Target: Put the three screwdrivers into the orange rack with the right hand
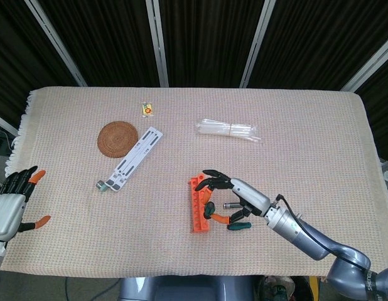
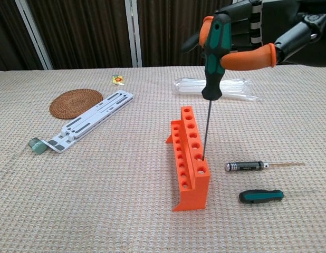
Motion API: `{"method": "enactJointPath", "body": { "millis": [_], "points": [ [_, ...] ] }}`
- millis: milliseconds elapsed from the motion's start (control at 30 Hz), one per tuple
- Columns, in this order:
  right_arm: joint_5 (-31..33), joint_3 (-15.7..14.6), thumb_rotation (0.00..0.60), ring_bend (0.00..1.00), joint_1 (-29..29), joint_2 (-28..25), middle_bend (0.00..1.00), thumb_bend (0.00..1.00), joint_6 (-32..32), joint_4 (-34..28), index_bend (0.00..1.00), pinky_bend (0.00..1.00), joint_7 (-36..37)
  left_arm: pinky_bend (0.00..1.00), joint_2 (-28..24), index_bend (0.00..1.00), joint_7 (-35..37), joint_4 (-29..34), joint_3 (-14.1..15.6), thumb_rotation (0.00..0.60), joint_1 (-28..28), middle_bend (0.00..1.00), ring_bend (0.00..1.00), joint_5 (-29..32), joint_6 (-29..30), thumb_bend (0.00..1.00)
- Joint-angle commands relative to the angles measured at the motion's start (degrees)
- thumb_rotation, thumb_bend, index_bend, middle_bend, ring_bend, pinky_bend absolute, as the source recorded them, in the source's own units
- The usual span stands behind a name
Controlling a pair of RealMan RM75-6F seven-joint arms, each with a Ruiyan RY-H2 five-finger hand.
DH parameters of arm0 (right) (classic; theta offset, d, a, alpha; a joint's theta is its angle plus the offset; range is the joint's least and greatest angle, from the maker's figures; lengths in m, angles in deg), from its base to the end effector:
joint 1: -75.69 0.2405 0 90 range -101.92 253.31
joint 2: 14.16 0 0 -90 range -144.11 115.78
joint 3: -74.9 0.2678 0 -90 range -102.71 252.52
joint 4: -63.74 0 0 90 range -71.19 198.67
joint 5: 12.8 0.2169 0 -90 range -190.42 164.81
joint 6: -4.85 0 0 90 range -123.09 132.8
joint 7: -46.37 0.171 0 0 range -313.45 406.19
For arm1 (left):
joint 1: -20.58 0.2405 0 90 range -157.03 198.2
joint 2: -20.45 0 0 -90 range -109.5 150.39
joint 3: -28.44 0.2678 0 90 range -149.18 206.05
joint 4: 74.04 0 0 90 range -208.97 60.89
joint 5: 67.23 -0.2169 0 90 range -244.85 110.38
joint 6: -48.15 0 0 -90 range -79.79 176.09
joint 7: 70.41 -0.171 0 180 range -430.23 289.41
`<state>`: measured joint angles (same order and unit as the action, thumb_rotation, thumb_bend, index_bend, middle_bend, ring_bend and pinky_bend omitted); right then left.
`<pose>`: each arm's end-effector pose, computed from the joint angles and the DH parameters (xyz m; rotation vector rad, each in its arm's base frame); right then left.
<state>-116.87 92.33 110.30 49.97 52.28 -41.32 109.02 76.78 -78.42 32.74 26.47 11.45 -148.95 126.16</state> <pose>-0.0871 -0.3157 0.0708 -1.8963 1.9228 -1.5998 -0.2844 0.2219 0.1593 -1.4825 -0.9721 -0.8271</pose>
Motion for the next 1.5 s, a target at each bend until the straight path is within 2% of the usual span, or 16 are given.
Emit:
{"method": "enactJointPath", "body": {
  "millis": [33,533,1067,1500],
  "points": [
    [1.6,-1.3,0.6,0.0,1.5,1.0,0.26,0.38,1.3,0.5,0.68,0.0,-2.0,0.0,0.0,0.09,-0.1,0.1,0.0,0.6,0.0,0.0,0.0,0.0,0.1,0.15],
    [6.8,-5.4,0.6,0.0,4.3,2.5,0.26,0.39,3.3,0.3,0.68,0.0,-10.1,0.0,0.2,0.08,0.2,-0.3,0.1,0.6,-0.2,0.0,0.0,0.7,-0.6,0.15],
    [6.9,-8.3,0.6,0.0,5.9,-0.1,0.26,0.39,6.4,-3.2,0.68,0.0,-11.0,0.0,0.1,0.08,0.7,-0.3,0.3,0.6,-0.1,0.0,0.0,0.4,-0.4,0.15],
    [8.5,-10.8,0.6,0.0,7.2,1.3,0.26,0.39,6.9,-0.9,0.68,0.0,-9.6,0.0,0.1,0.08,0.4,-0.1,0.3,0.6,-0.2,0.0,0.0,0.5,-0.5,0.15]
  ]
}}
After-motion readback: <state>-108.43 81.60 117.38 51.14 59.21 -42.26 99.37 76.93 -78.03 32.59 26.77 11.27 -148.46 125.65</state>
